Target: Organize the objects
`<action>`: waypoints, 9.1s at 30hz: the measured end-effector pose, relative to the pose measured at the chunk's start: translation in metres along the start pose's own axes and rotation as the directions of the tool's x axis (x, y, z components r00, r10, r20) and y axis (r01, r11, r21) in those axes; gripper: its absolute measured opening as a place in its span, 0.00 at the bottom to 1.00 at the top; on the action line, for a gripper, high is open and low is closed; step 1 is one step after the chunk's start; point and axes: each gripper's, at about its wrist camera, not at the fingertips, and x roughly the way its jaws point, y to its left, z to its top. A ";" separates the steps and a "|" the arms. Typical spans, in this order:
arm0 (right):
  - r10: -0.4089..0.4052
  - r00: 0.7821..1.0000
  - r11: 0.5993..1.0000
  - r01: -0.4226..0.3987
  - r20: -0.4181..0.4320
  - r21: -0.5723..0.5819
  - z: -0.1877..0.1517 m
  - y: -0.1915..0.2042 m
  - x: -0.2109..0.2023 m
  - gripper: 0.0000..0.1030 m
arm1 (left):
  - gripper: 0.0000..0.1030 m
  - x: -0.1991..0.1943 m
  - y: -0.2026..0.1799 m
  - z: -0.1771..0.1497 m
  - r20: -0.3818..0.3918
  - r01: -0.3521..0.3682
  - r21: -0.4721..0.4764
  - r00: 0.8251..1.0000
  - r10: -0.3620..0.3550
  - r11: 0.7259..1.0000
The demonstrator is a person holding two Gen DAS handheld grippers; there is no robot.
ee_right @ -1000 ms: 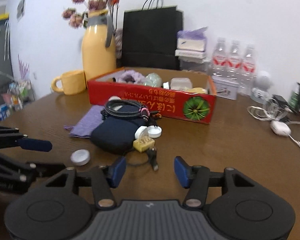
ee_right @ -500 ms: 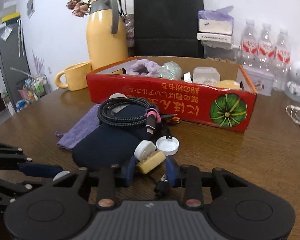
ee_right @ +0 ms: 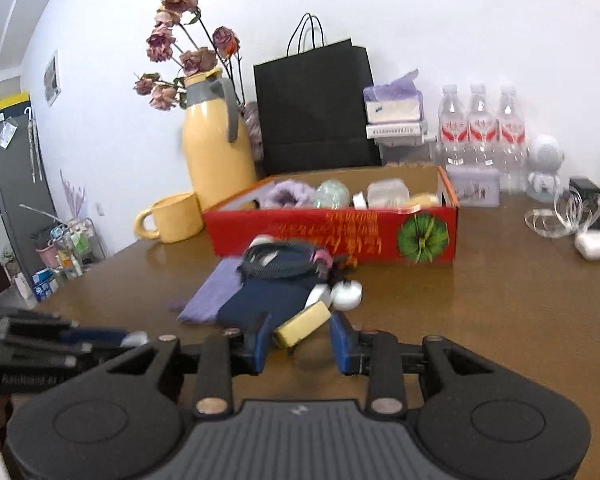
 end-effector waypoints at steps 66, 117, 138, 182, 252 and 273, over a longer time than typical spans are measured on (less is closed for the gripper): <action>-0.085 0.992 0.994 0.091 -0.094 0.061 -0.053 0.021 -0.106 0.71 | 1.00 -0.088 -0.015 -0.031 0.108 -0.053 0.028 0.993 0.050 0.998; -0.102 0.991 0.992 0.108 -0.085 0.063 0.019 -0.021 0.095 0.14 | 0.15 0.054 0.057 0.028 -0.034 0.055 -0.237 0.997 -0.065 0.970; 0.153 0.981 0.979 -0.135 -0.116 0.151 -0.016 0.019 0.013 0.22 | 0.30 0.007 0.022 -0.020 -0.072 0.143 -0.076 0.986 -0.148 0.987; -0.097 0.988 0.995 0.091 -0.121 -0.049 -0.041 0.047 -0.015 0.37 | 0.38 -0.008 0.001 -0.041 -0.056 0.109 0.060 0.993 -0.105 0.992; -0.132 0.990 0.990 0.129 -0.054 -0.055 -0.022 0.014 -0.088 0.80 | 1.00 -0.038 0.004 0.007 0.117 0.170 0.101 0.976 -0.181 0.980; -0.226 0.959 0.973 0.216 -0.172 -0.077 0.006 -0.009 0.081 0.29 | 0.95 0.171 0.060 0.073 -0.071 0.119 -0.056 0.990 -0.123 0.991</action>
